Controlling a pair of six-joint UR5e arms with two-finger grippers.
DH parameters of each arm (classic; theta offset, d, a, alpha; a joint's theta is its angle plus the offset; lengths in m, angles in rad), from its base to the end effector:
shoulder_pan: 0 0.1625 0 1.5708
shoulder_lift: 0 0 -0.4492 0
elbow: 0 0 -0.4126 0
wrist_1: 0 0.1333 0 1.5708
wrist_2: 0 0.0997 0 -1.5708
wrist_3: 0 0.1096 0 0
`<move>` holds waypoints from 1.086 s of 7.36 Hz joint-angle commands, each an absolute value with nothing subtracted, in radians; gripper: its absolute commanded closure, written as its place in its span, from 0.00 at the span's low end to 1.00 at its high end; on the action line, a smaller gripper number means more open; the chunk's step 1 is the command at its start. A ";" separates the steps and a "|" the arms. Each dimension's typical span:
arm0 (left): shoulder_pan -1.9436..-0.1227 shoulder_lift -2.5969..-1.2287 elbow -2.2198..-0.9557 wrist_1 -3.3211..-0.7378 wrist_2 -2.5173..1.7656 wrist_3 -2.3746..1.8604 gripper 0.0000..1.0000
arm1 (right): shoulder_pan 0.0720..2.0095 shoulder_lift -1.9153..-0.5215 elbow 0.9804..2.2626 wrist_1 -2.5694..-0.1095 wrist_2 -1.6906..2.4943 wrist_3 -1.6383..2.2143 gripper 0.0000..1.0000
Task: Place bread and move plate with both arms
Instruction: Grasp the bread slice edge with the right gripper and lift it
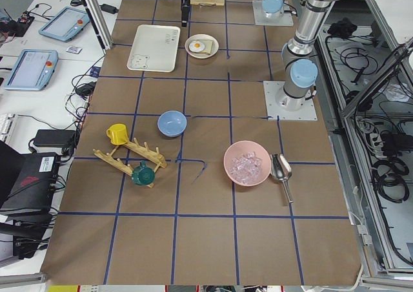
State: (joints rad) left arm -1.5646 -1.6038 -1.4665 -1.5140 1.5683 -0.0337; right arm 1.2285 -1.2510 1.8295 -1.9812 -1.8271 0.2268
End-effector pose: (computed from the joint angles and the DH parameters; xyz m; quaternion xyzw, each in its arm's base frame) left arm -0.1302 -0.5401 0.5449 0.0198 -0.9978 0.0640 0.0021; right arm -0.0910 -0.5697 0.2421 -0.2671 -0.9516 -0.0905 0.1223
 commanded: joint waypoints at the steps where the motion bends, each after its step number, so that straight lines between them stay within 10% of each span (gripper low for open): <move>1: -1.565 -1.605 -1.466 -1.514 1.568 -0.034 0.00 | 1.238 -1.284 1.777 -1.884 -1.825 0.230 1.00; 8: -1.565 -1.603 -1.466 -1.514 1.568 -0.034 0.00 | 1.515 -1.354 1.566 -1.479 -1.722 0.656 1.00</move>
State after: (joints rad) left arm -1.5647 -1.6032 -1.4665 -1.5140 1.5677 -0.0338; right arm 1.4578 -1.3527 1.5779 -1.4958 -1.7705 0.5698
